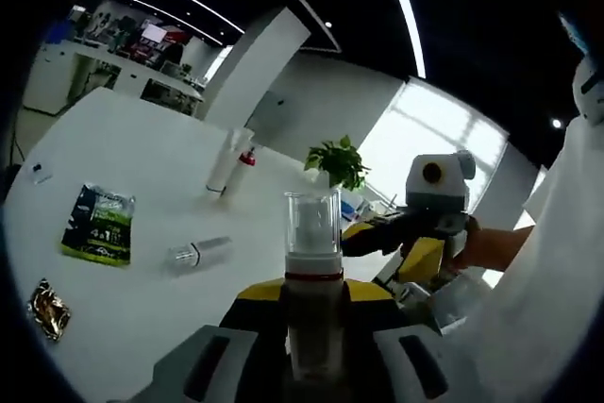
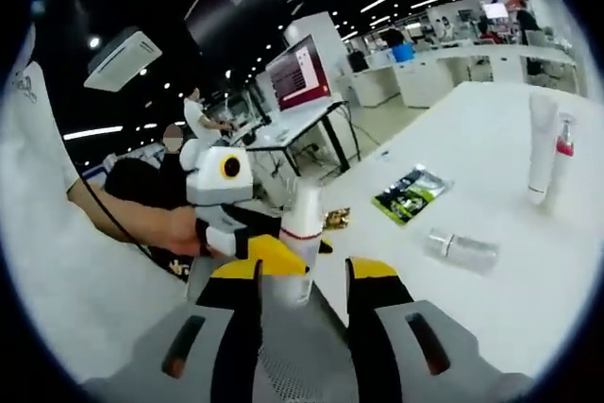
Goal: Arrange the skincare products in the storage area until every visible bottle or jar stands upright without overlapping.
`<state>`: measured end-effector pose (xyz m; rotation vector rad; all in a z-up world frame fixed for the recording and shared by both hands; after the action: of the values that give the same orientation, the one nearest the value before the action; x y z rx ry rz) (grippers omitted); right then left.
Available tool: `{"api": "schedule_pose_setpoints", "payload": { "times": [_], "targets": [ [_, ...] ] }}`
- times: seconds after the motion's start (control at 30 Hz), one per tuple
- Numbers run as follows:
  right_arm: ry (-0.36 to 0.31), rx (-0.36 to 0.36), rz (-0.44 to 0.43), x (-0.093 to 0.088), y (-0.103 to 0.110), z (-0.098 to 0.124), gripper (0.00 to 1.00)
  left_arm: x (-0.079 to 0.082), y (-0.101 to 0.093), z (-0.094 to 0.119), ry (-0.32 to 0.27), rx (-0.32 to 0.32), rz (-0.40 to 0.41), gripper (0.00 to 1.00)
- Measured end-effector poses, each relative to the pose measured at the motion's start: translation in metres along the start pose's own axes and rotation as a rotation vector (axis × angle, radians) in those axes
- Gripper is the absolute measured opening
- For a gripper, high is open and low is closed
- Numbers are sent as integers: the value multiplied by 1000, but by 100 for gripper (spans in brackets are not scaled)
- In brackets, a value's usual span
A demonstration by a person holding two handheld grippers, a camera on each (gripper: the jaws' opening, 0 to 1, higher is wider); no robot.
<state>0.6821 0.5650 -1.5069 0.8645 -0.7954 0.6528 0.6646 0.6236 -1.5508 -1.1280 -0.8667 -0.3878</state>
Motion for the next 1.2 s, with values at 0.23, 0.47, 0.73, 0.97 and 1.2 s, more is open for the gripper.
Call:
{"api": "schedule_pose_setpoints", "payload": {
  "times": [0.23,0.47,0.73,0.97,1.2],
  "targets": [
    [51,-15,-35,5,6,-23,29,3,-8,-14,26,-79,-32,21],
    [108,-44,-60,1,6,-28,20,0,-5,-13,52,-113,-61,21],
    [121,-98,-42,2,8,-41,19,-5,11,-4,101,-43,-124,31],
    [85,-193,-33,10,-5,-47,19,-32,44,24,332,105,-169,38],
    [49,-270,-30,22,-27,-42,19,-64,71,58,548,346,-403,36]
  ]
}}
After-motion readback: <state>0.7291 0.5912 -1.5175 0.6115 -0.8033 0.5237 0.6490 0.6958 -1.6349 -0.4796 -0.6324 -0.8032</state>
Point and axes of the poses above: the point that each gripper's makers call its tool centre point, and the gripper's own axes: z roughly backward along the fingers, y roughly to its left, x roughly out of its top, the point moved 3 cm from there along z, roughly backward along the fingers, and after that the axes turned 6 degrees about -x, right-handed, at the moved point
